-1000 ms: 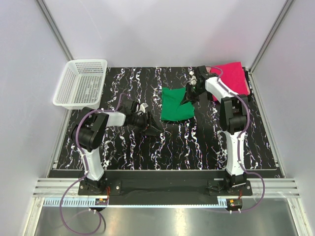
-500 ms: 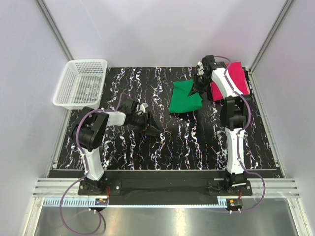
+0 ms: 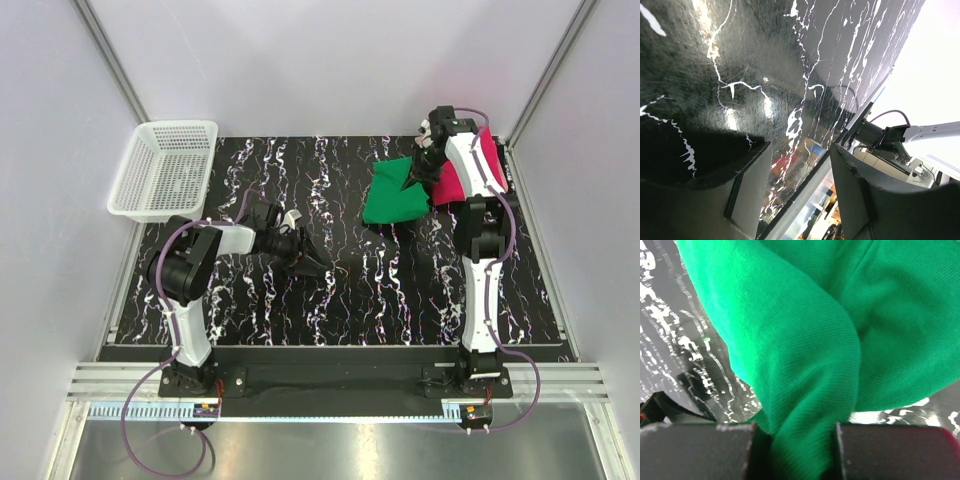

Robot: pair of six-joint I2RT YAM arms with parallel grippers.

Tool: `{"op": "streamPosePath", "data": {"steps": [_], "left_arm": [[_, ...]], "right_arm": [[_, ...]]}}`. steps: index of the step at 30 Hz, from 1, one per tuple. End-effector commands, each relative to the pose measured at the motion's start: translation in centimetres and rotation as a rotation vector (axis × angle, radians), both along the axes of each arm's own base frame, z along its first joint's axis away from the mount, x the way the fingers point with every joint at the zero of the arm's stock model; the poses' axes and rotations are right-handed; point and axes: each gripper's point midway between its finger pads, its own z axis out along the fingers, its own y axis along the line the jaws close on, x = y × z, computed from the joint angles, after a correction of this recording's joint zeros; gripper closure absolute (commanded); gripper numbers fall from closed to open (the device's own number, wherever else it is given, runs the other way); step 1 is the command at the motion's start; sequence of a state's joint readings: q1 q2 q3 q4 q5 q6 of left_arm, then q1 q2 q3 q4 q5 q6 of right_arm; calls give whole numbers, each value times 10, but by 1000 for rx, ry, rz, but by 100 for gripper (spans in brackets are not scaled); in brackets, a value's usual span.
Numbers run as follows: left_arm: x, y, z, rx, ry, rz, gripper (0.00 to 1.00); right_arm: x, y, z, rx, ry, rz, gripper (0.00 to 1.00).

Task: Fold and stack the t-shirts
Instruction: Neatly place the folded tshirt to the corner

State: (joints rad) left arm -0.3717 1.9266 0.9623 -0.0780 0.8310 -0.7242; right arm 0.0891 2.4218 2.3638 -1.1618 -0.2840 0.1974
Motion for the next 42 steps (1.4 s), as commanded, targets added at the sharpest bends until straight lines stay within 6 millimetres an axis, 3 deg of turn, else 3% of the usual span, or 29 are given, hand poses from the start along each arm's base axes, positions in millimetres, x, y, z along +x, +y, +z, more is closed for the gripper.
{"op": "streamPosePath", "data": {"steps": [1,11,17,19,22,33,37,42], "left_arm": [[-23,32,-60,220,96,16,42],[-21,30,-61,219,109,8,42],[-28,32,-66,230,131,5,43],[-29,34,-67,235,136,2,43],[-31,36,-71,246,145,-4,43],[-29,32,-74,244,157,-4,43],[-34,32,-77,251,168,-11,43],[-46,36,-84,269,190,-22,43]], "right_arm": [[8,-10,15,-28,-46,2,100],[24,-31,29,-23,-118,-16,100],[38,-54,35,-68,-163,-46,100],[40,-73,39,-85,-175,-75,100],[41,-80,46,-94,-193,-82,100],[52,-81,76,-88,-293,-69,100],[62,-85,94,-103,-364,-58,100],[65,-91,102,-87,-392,-55,100]]}}
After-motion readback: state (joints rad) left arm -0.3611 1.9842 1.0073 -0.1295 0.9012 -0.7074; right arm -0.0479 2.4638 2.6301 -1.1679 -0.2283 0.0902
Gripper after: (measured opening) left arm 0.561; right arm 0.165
